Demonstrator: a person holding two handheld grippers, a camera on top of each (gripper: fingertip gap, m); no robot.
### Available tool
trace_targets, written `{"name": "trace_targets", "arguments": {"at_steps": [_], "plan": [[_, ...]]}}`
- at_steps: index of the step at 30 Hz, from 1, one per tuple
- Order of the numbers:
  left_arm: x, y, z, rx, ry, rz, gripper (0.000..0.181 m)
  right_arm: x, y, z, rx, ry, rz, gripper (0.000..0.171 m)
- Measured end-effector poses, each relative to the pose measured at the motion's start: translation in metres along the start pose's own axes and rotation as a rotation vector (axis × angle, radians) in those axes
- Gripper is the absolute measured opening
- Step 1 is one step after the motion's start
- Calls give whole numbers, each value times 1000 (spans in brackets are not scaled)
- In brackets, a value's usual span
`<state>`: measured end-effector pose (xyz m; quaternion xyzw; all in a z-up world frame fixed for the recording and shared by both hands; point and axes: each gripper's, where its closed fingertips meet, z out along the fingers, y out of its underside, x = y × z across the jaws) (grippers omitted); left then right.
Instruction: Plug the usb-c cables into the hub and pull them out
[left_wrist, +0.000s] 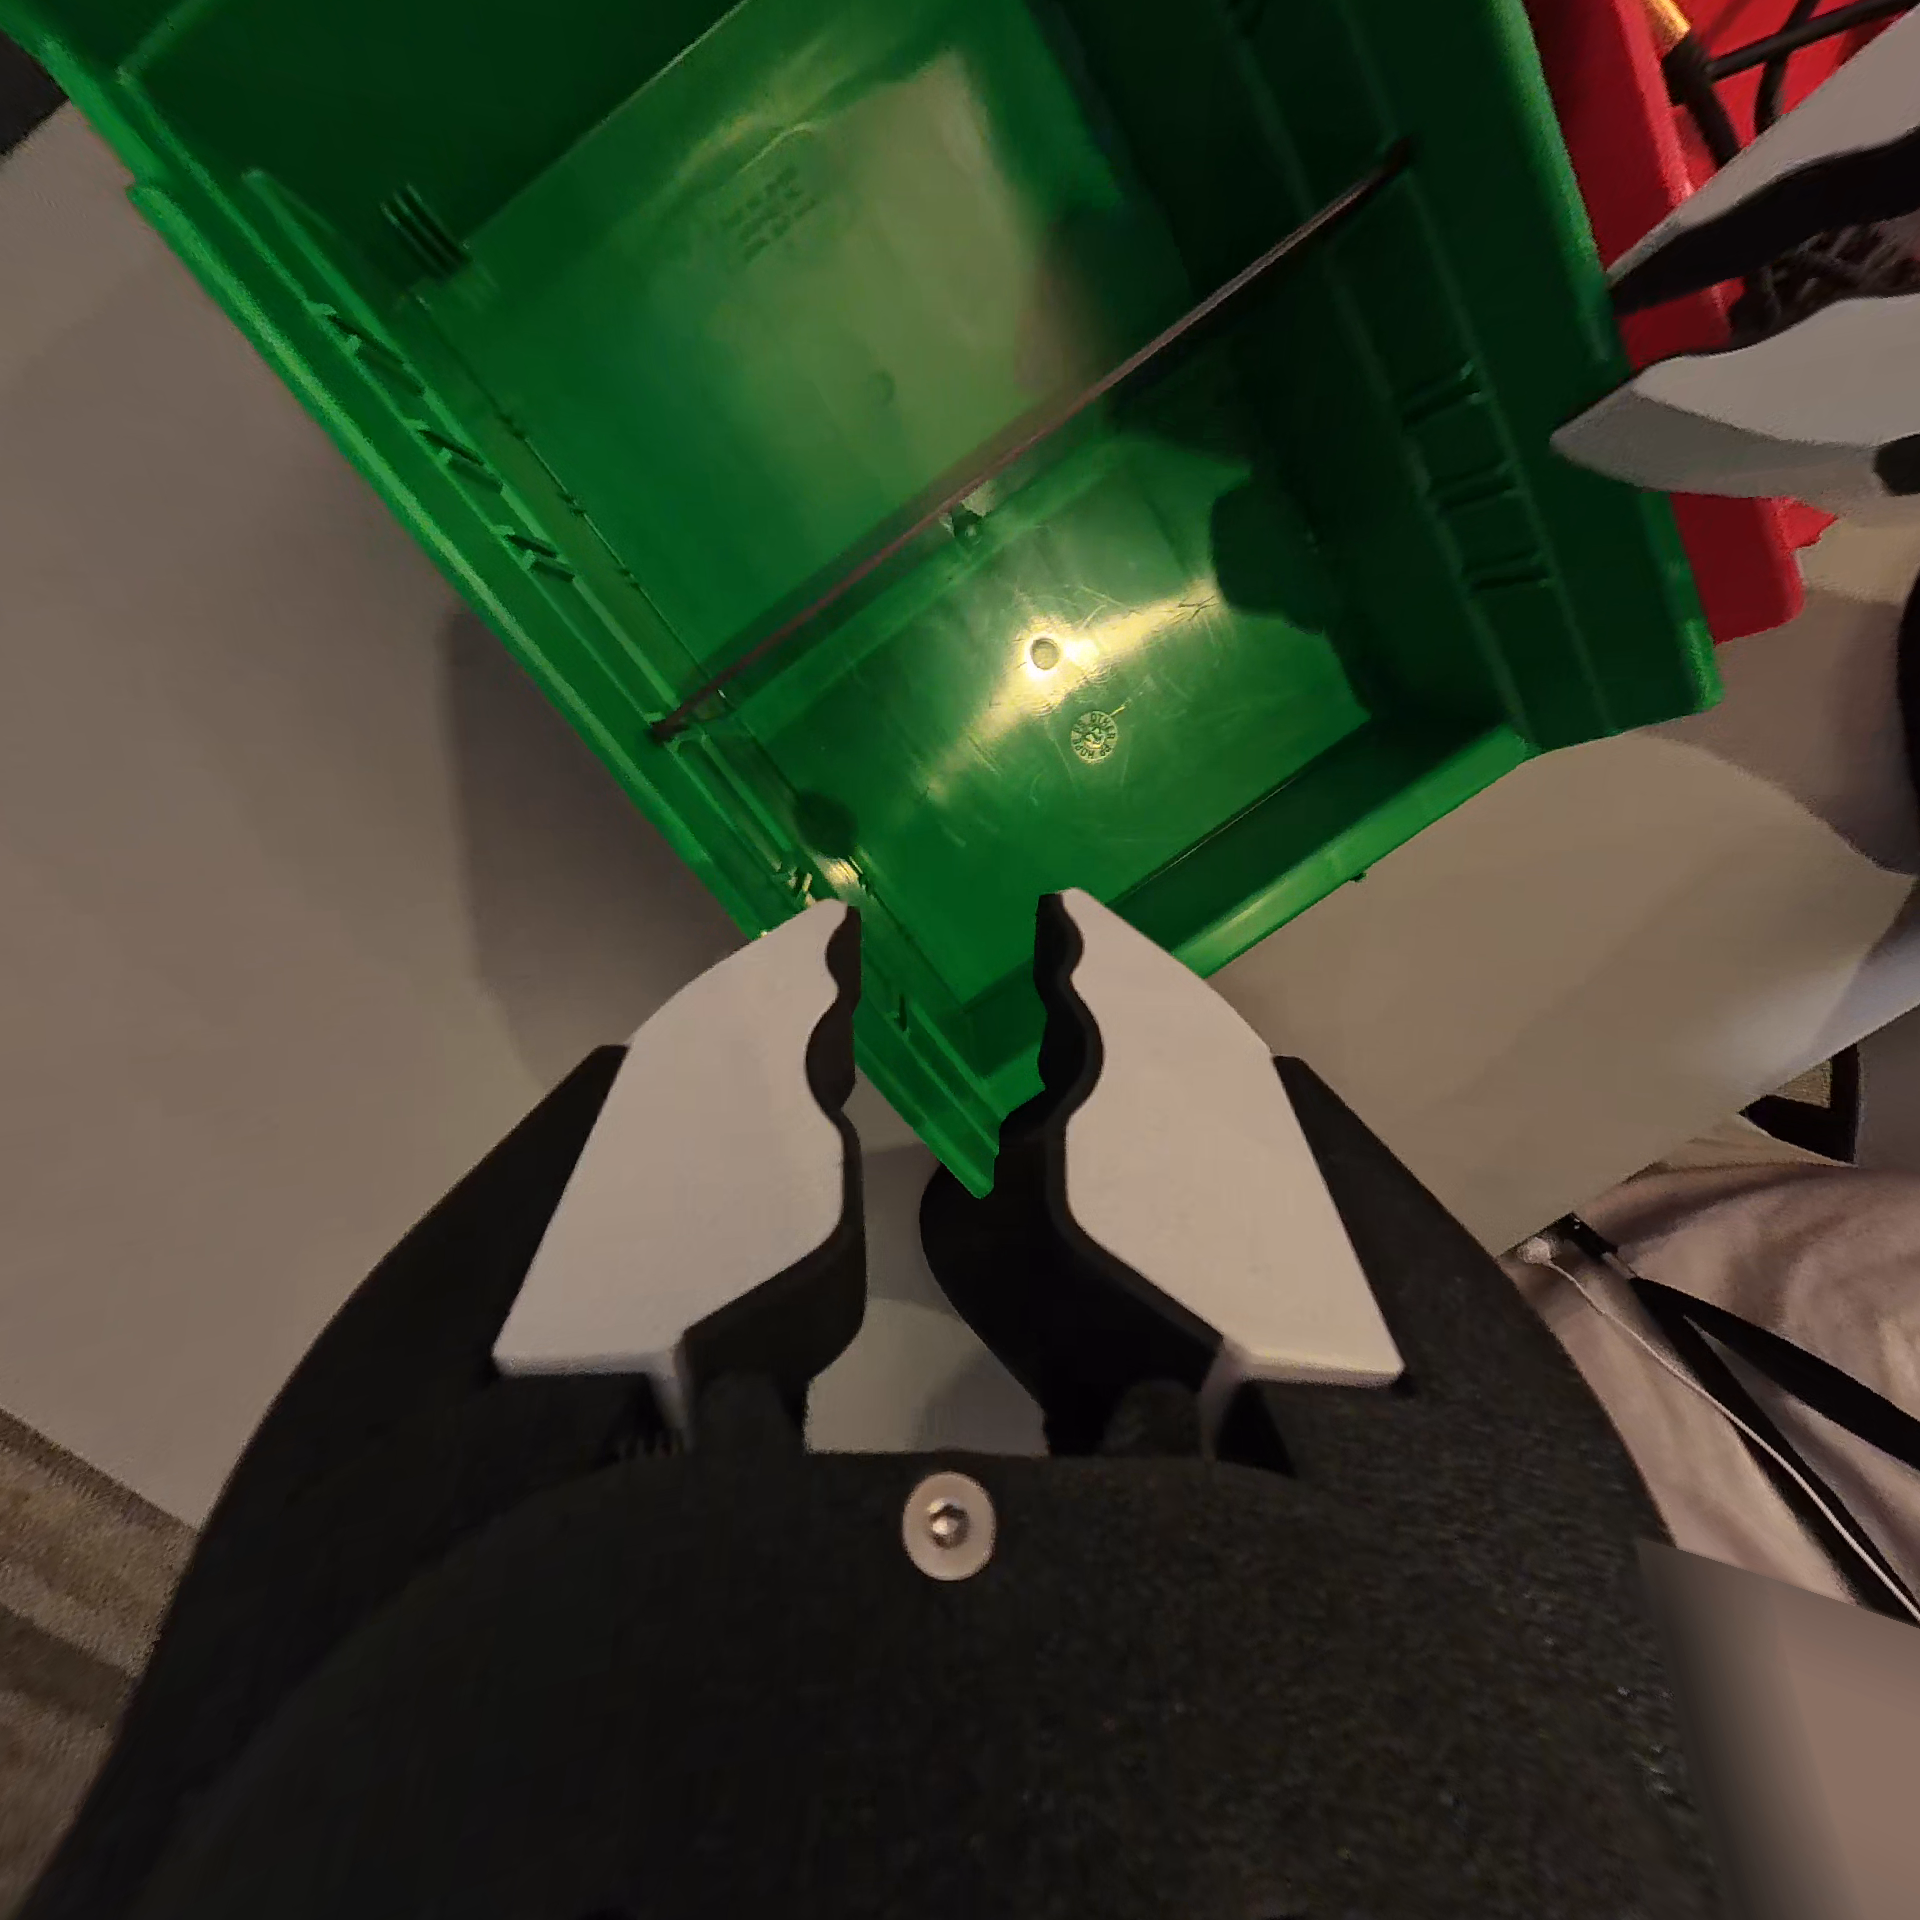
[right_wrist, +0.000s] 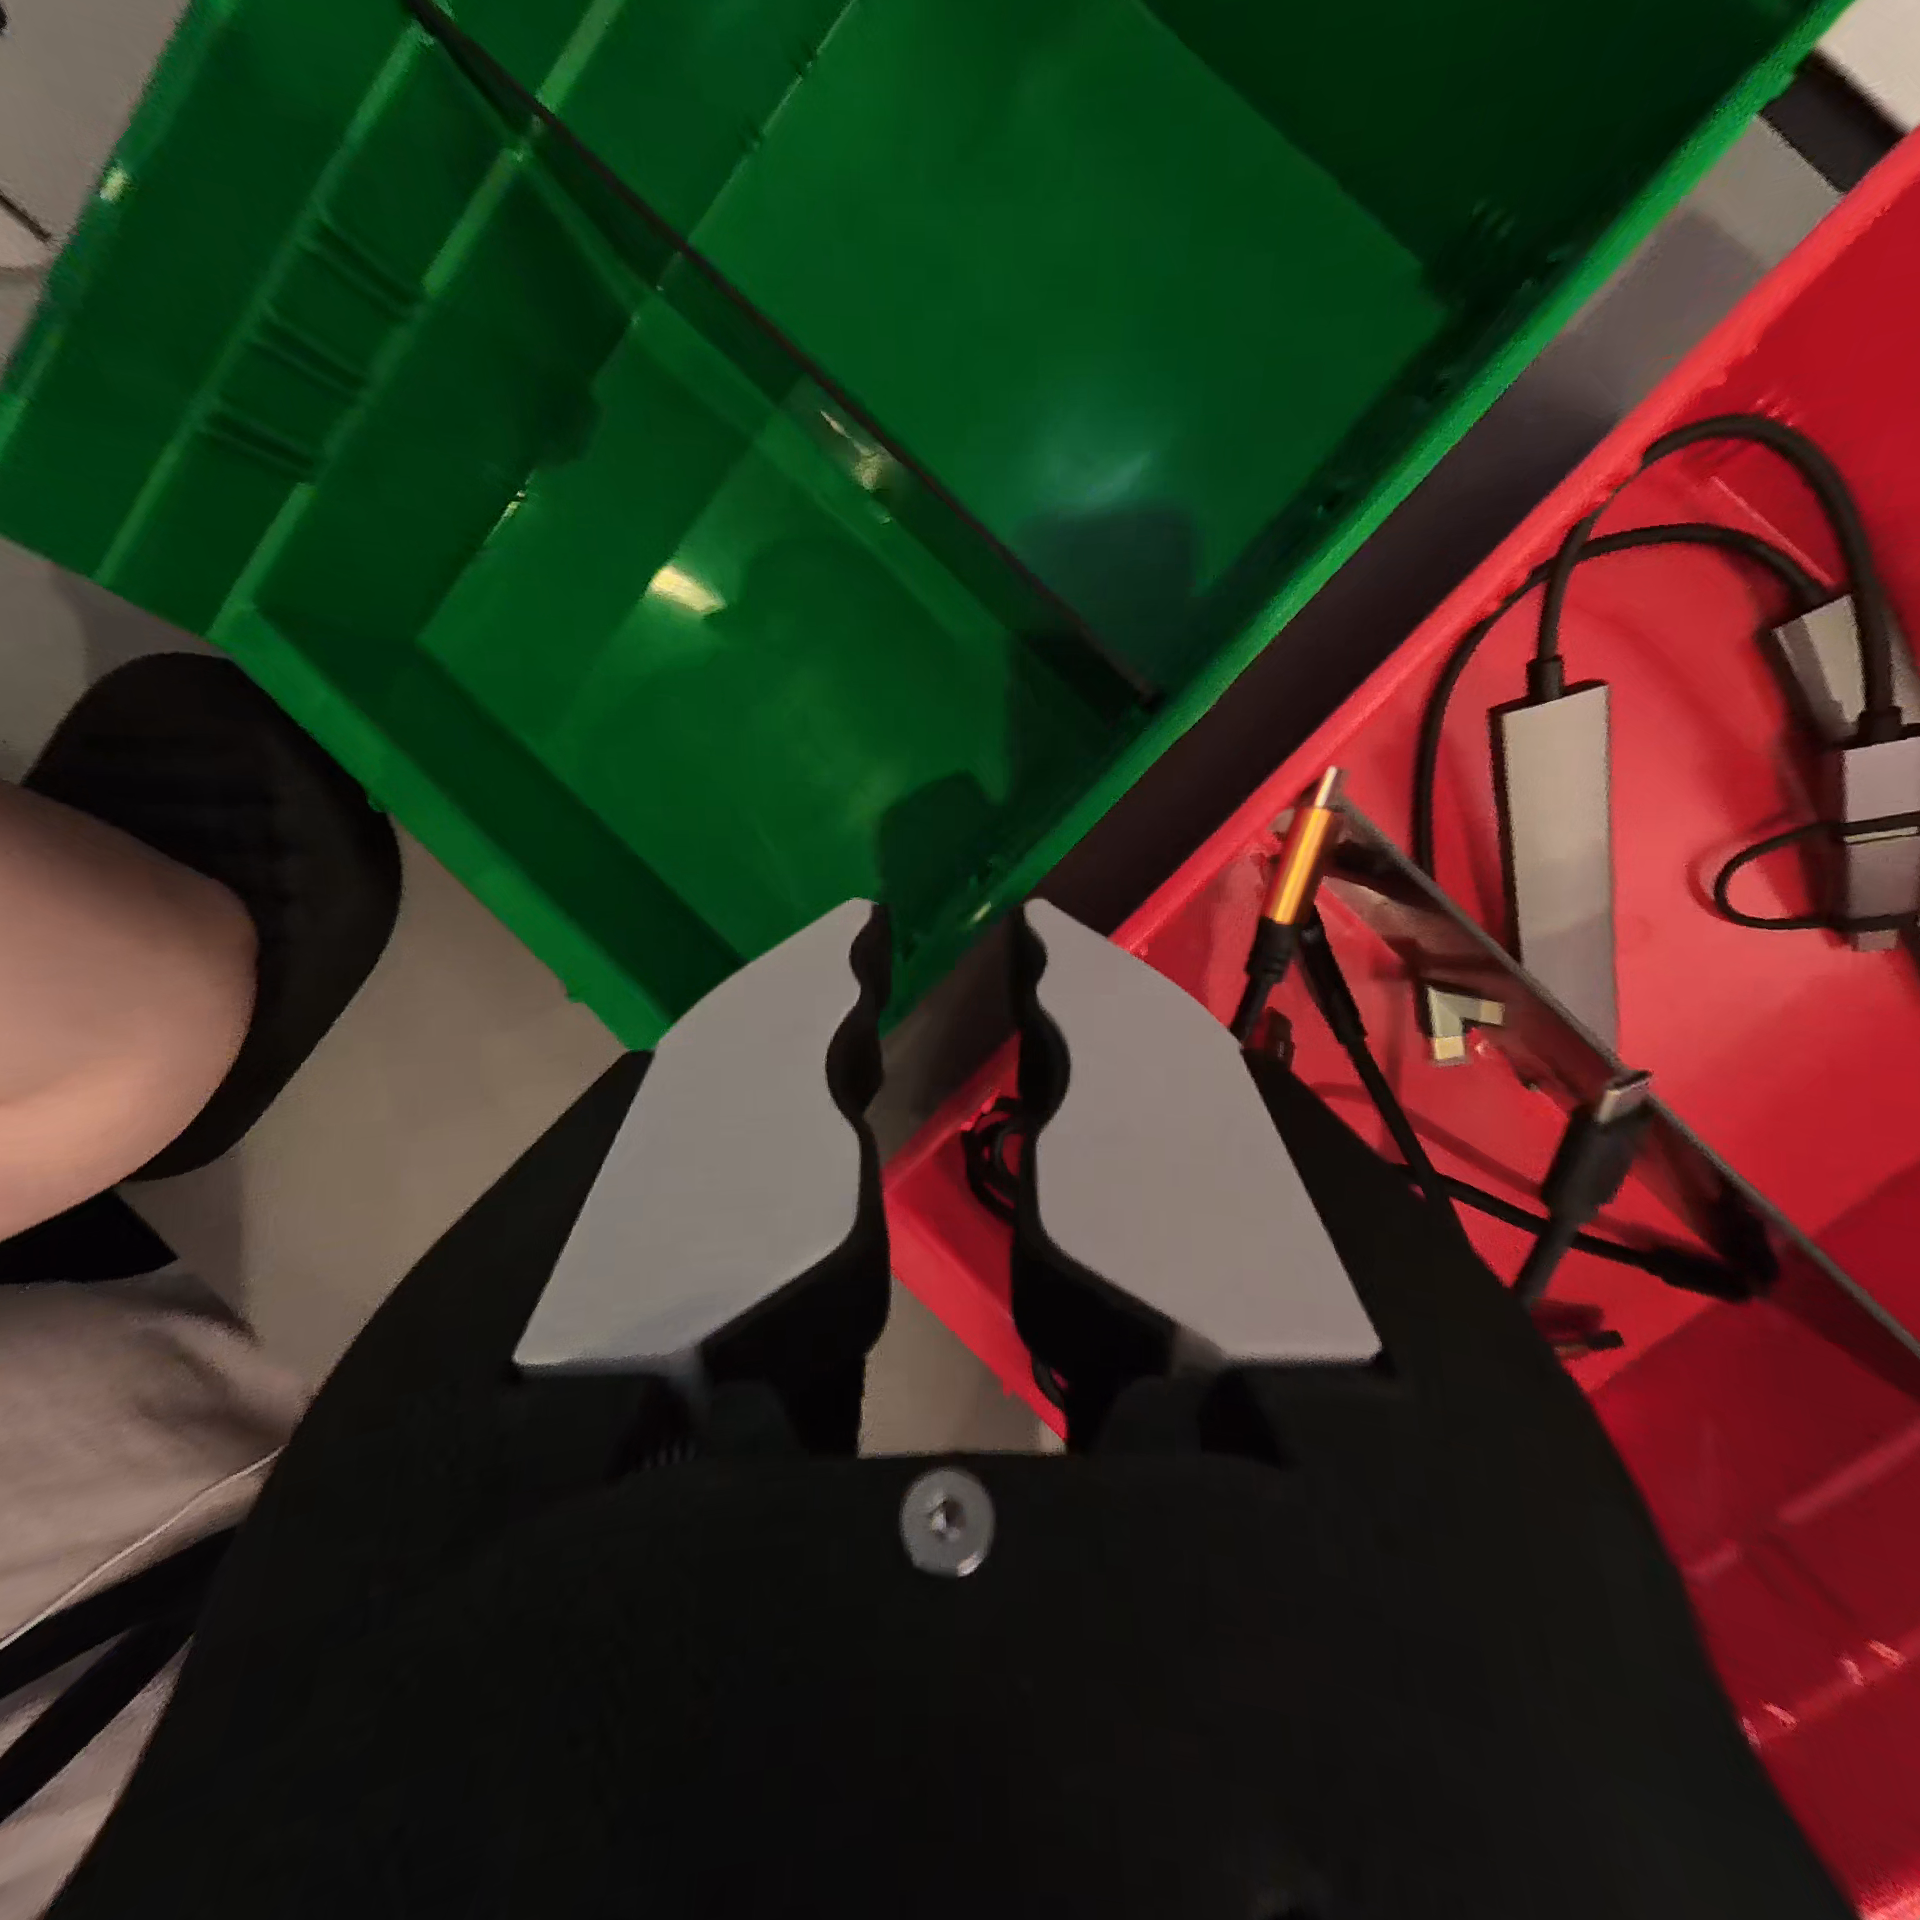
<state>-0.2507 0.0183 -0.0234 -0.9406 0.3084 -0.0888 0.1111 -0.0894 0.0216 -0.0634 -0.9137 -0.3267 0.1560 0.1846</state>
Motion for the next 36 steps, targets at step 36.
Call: {"name": "trace_targets", "arguments": {"at_steps": [36], "plan": [[-12, 10, -31, 231, 156, 12, 26, 0, -29, 62, -216, 277, 410, 24]]}}
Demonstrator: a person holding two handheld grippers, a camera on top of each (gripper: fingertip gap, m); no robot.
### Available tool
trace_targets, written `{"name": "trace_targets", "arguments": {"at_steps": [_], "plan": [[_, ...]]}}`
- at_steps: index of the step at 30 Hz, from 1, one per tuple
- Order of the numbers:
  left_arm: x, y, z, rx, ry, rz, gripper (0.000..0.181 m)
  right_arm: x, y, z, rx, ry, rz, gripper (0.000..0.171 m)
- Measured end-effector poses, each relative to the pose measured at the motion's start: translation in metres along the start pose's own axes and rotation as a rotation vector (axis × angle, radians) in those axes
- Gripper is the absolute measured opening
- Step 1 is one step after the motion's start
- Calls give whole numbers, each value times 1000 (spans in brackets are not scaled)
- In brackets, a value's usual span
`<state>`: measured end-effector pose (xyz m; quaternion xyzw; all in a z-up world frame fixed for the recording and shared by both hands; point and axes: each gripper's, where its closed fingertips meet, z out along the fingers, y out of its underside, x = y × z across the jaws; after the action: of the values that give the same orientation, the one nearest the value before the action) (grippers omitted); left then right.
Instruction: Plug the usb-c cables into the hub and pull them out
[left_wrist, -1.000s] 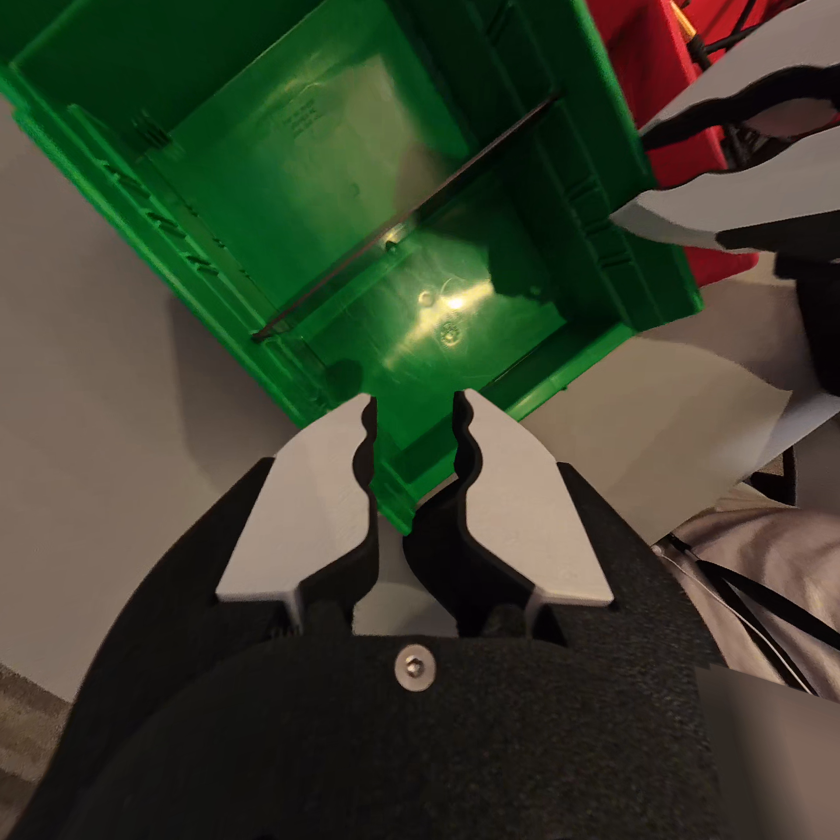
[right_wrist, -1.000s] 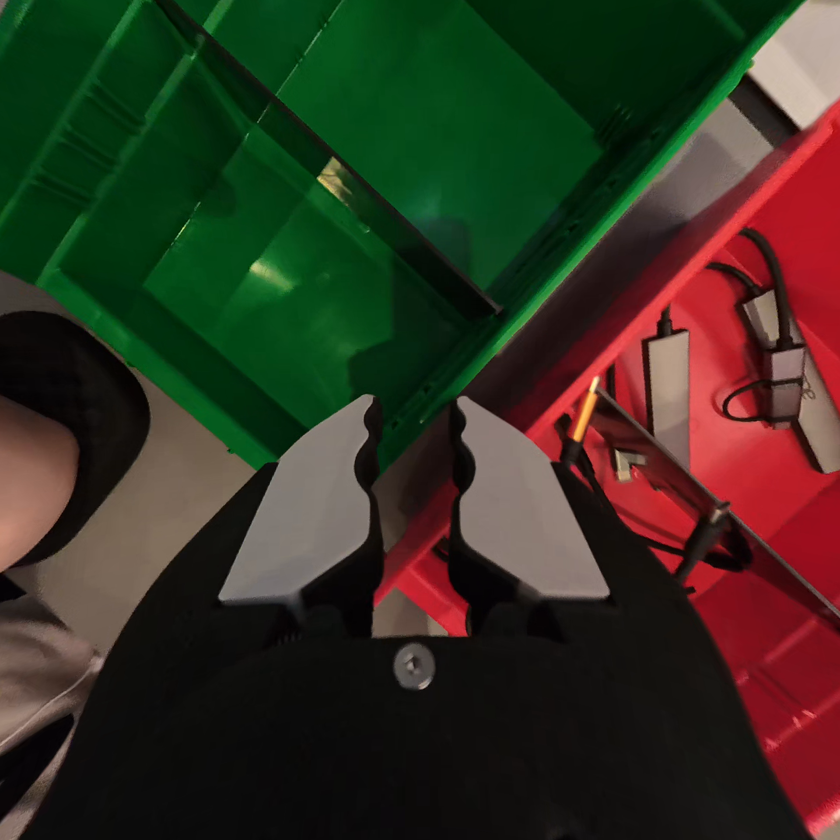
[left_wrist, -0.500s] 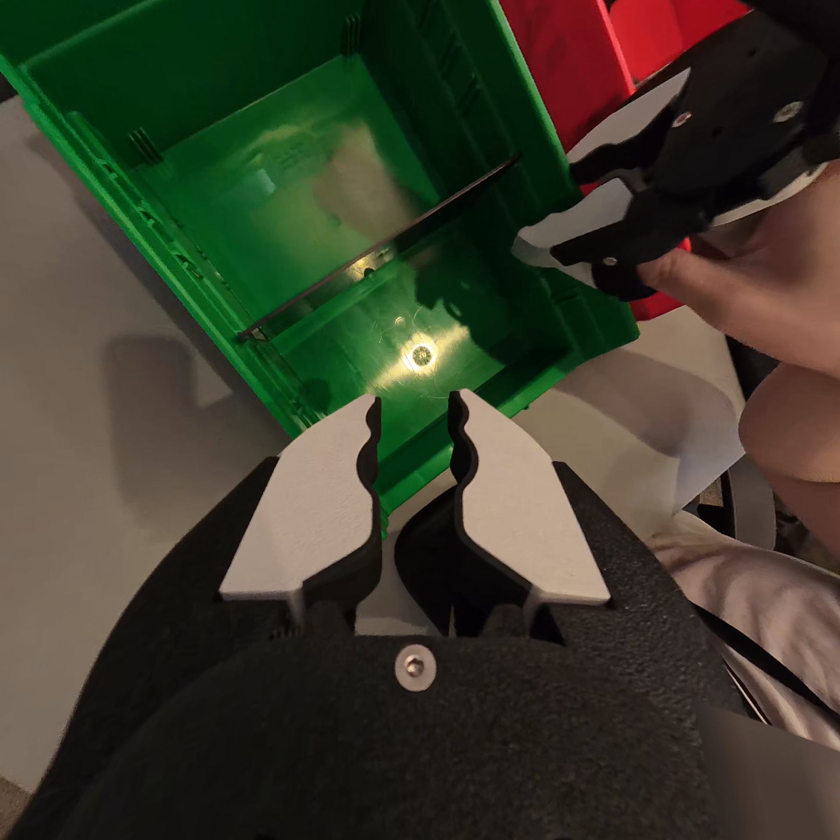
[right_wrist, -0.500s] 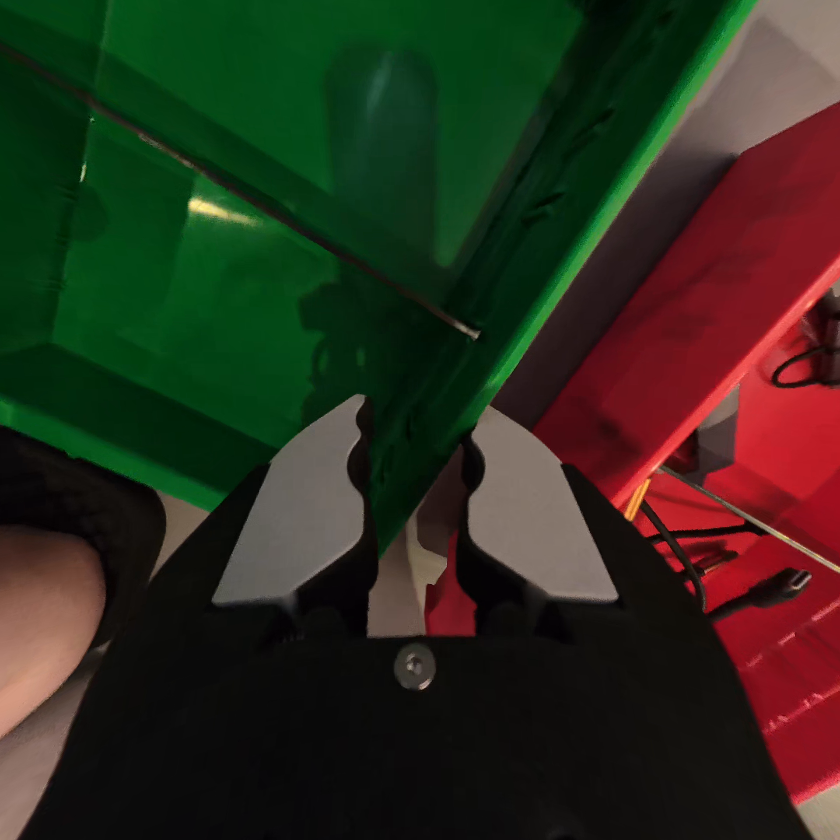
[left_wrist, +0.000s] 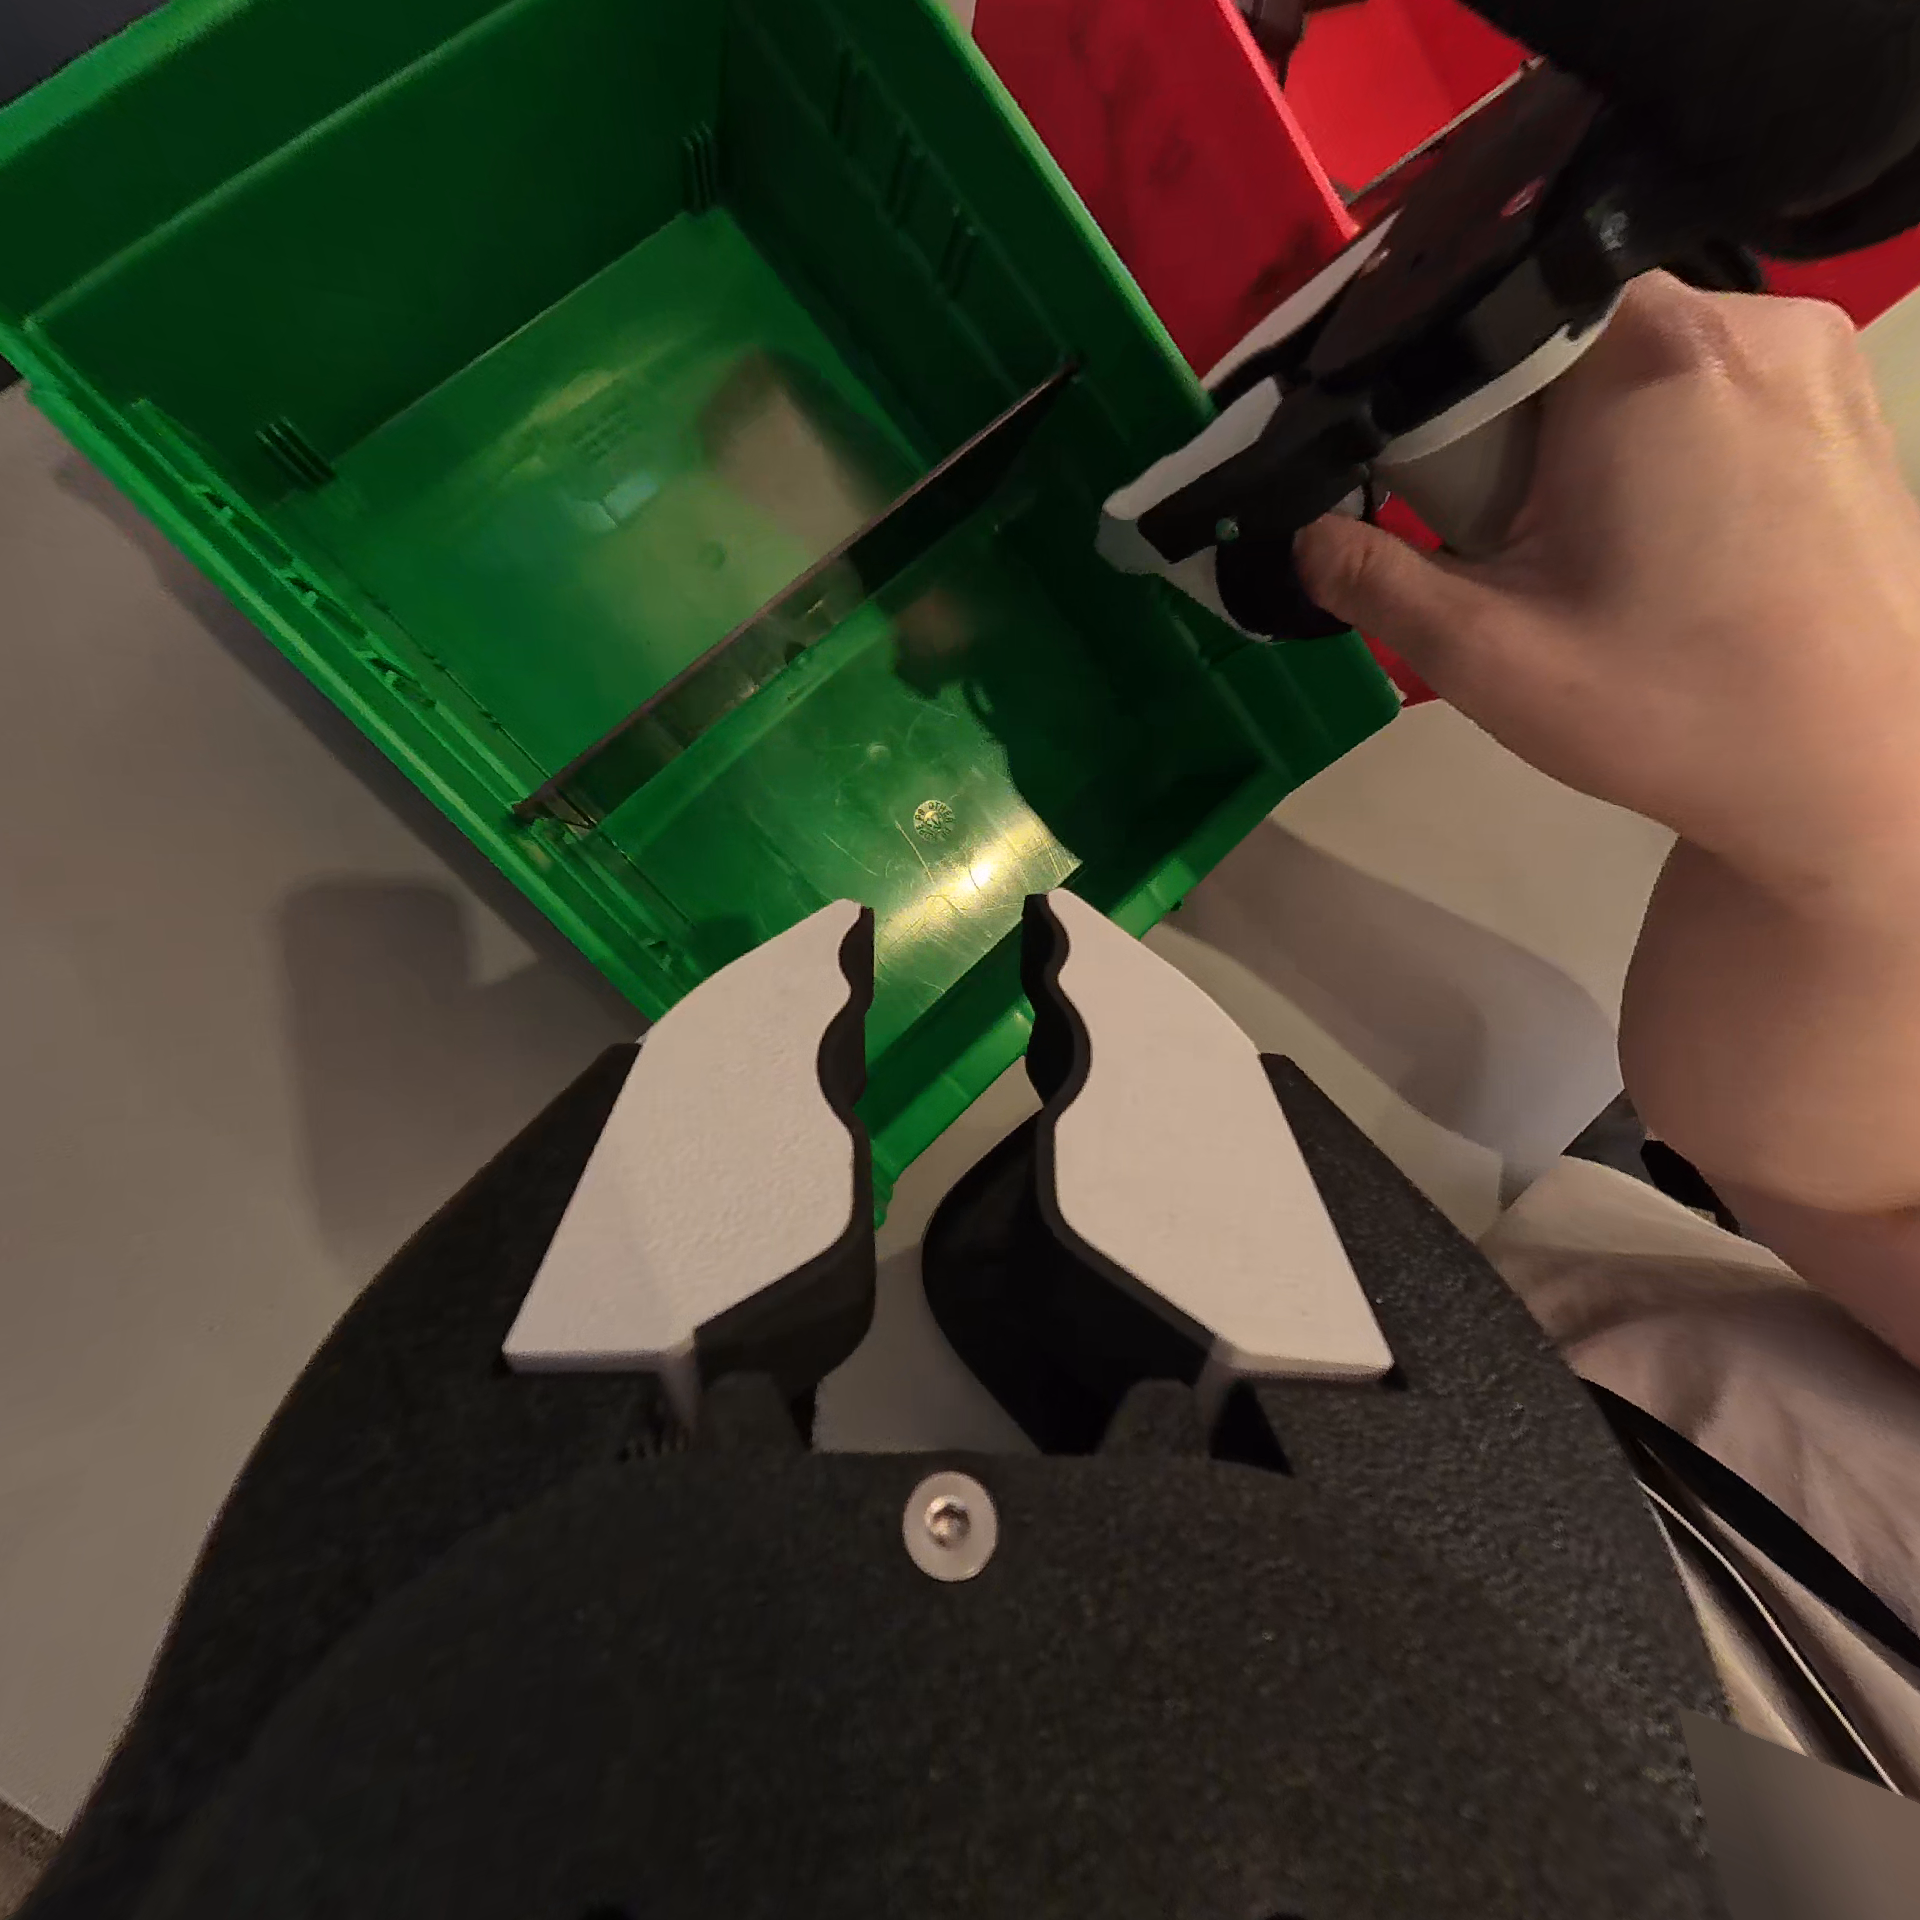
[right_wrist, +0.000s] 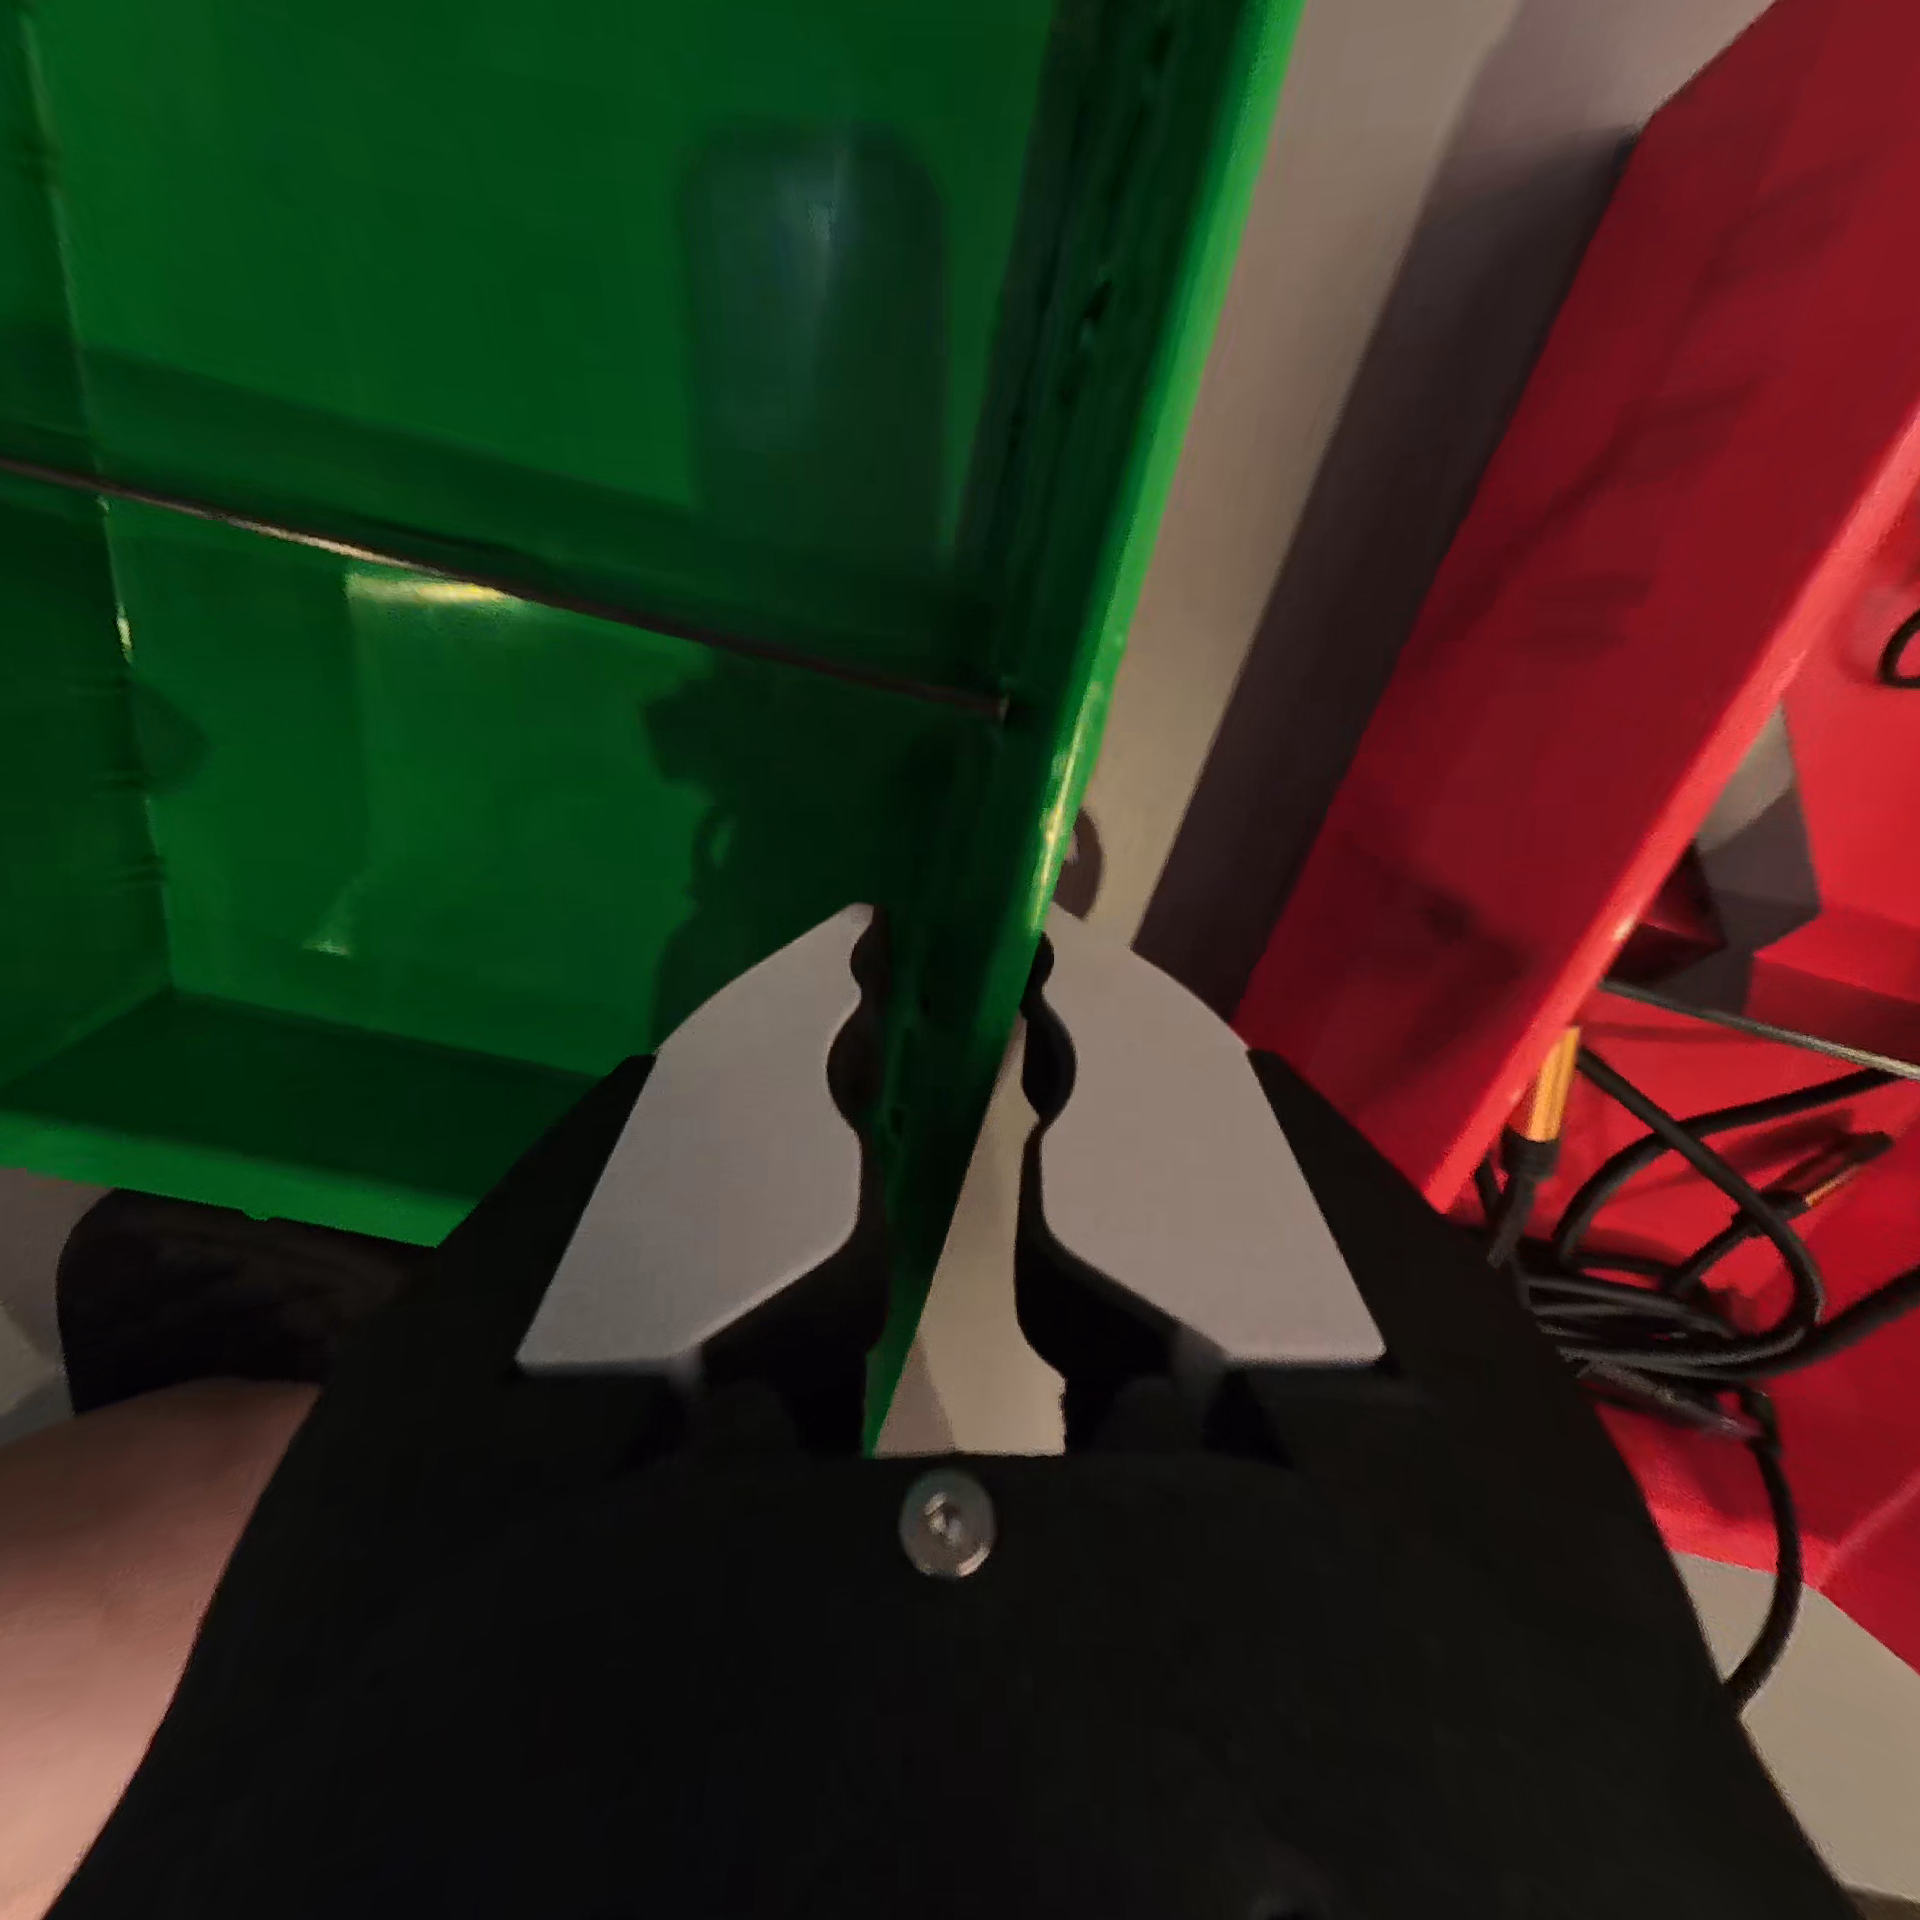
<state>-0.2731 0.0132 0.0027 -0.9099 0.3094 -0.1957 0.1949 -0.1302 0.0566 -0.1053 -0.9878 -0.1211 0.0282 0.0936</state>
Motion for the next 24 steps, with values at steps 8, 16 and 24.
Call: {"name": "trace_targets", "arguments": {"at_steps": [8, 16, 24], "plan": [[-1, 1, -1, 12, 26, 1, 27, -2, 5, 18, -79, -8, -2, 28], [-1, 0, -2, 21, 26, 9, 27, -9, 9, 33, -131, -133, 18, 7], [2, -12, -12, 91, 1, 18, 25, -13, 5, 34, -124, -153, -49, 7]]}}
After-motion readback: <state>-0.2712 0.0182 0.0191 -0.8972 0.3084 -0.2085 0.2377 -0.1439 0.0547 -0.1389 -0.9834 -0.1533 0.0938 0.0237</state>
